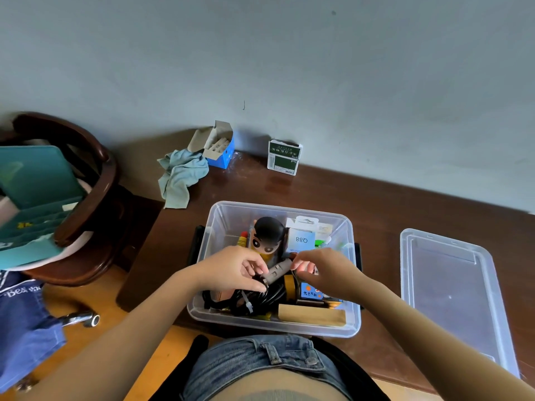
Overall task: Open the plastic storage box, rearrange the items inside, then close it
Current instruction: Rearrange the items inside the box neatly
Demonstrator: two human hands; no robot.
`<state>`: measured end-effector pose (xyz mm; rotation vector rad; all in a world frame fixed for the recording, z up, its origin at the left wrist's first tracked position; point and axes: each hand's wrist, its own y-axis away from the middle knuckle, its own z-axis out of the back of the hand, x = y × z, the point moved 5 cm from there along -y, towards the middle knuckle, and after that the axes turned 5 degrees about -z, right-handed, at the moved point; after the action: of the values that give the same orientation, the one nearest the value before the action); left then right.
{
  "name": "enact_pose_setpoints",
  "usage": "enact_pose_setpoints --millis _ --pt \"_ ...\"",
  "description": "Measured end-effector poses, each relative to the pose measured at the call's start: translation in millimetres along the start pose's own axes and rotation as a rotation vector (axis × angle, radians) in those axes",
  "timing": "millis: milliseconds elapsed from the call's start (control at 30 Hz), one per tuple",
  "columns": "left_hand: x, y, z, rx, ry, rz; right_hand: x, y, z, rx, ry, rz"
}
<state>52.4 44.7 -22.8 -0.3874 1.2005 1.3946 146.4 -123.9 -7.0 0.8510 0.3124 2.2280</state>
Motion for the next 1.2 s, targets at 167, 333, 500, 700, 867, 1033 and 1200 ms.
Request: enact_pose_setpoints --millis 167,333,500,700,867,1033,1200 --pt "6 -2 -16 0.075 -0.304 -0.027 14 -9 -15 0.026 0.112 0.042" --pt "10 5 -14 -0.016 -0.235 -0.007 5 -15 -16 -0.019 0.222 -0.017" --pt "14 13 -11 -0.086 -0.081 0.005 -7 -10 -11 -0.005 0.150 -0.067" --pt "15 12 -9 -0.094 -0.028 0.023 -3 -9 -12 0.011 0.145 -0.047" --pt "17 13 0 -0.193 -0.013 -0.004 25 -30 -28 0.059 0.252 0.064" --pt "26 19 9 -0.305 0.042 -0.002 43 -57 -58 0.243 0.513 0.089" --pt "24 29 17 -0.462 0.113 -0.041 60 -64 -63 0.228 0.719 0.172"
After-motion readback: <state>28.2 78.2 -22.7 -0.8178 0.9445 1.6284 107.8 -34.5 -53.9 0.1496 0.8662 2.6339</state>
